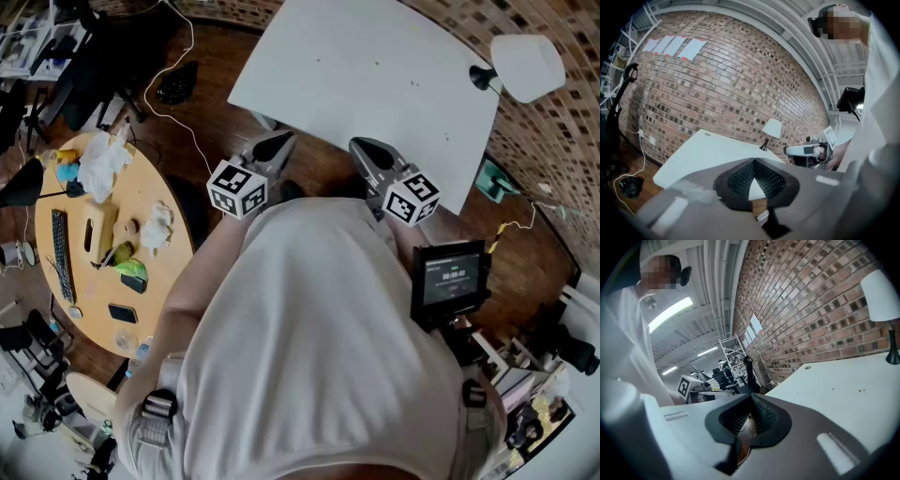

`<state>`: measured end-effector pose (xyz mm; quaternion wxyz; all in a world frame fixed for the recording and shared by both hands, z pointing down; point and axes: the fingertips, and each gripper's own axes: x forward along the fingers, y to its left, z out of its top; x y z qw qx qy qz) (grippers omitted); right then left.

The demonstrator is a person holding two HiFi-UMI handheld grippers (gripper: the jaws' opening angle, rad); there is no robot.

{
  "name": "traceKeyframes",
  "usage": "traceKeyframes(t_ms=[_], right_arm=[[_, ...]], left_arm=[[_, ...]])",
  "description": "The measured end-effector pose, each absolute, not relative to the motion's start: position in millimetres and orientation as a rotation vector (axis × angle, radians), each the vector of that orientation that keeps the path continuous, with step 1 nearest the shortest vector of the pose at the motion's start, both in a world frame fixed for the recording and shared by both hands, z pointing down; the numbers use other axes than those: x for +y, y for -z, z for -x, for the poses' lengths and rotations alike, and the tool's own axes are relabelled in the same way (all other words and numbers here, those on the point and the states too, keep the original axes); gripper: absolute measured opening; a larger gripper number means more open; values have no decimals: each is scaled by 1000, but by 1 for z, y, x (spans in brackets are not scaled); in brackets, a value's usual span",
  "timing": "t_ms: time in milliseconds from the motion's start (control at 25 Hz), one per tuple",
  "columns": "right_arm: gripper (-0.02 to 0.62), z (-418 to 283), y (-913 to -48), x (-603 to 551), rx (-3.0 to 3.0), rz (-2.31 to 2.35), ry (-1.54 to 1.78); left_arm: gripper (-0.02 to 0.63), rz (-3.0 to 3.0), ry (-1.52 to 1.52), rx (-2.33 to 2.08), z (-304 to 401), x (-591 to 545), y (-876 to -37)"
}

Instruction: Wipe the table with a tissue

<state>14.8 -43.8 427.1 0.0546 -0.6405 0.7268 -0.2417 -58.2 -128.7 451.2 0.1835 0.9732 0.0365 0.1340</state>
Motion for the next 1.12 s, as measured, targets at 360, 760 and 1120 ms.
traceKeyframes(t_ms=[360, 760, 1120], right_arm=[[8, 19, -431, -86, 2380, 1804, 788], [8, 96, -436, -150, 2688, 1496, 811], [8, 166, -439, -177, 2918, 1150, 829]], left_arm=[[5, -2718, -325, -111, 103, -160, -457], [5, -2618, -309, -497, 206, -193, -488], [5, -2398, -357, -1007, 333, -200, -523]])
